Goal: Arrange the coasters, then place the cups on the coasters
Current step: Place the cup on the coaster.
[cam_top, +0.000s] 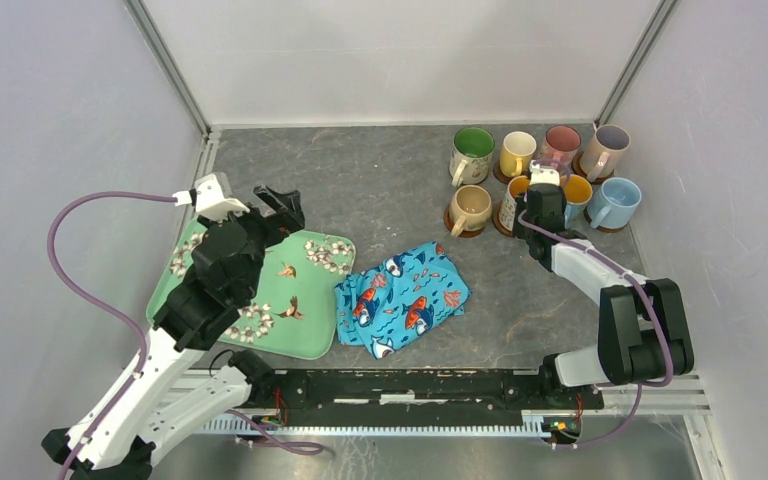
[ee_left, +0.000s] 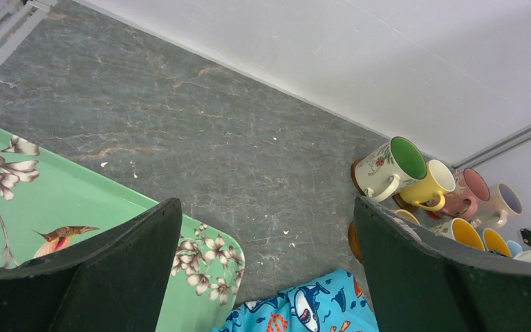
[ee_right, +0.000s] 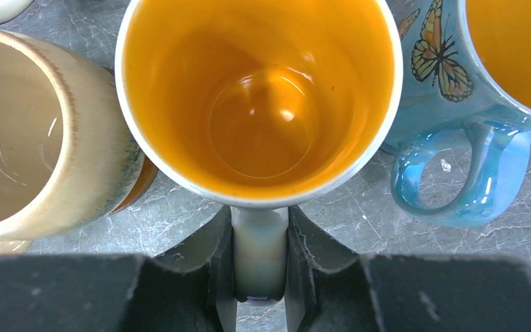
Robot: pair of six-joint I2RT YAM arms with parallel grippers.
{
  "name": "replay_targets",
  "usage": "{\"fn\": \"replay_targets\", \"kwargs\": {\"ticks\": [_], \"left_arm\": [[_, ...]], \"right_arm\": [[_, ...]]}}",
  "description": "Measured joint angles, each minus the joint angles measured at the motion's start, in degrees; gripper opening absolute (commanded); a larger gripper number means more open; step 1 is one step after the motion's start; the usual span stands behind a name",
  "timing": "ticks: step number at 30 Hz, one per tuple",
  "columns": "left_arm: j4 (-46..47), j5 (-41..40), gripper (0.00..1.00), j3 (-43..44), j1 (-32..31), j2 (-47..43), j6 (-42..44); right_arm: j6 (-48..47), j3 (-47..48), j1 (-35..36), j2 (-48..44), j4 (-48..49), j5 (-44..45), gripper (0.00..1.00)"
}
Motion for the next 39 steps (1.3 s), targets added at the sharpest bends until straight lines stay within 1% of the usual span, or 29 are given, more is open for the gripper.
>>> {"fn": "replay_targets", "kwargs": {"ticks": [10,19,25,34,39], "left_arm": [[0.0,0.0,1.00,0.0,0.0,0.0,0.0],[0.0,0.0,1.00,0.0,0.0,-0.1,0.0],[0.0,0.0,1.00,0.0,0.0,-0.2,0.0],[0.0,0.0,1.00,0.0,0.0,-0.2,0.0],[0.0,0.0,1.00,0.0,0.0,-0.2,0.0]], "right_arm": [[0.3,-0.6,-0.6,0.0,1.2,-0.9,0.05],[0.5,-0.6,-1.0,0.0,1.4,-1.4,0.13],[0.5,-0.6,-1.0,0.0,1.3,-1.5,0.26],[0.9,-0.6,-1.1,-0.3,1.9,-1.9,0.50],[1.0,-0.4,-1.1,-0.5,2.0,-2.3,0.61]]}}
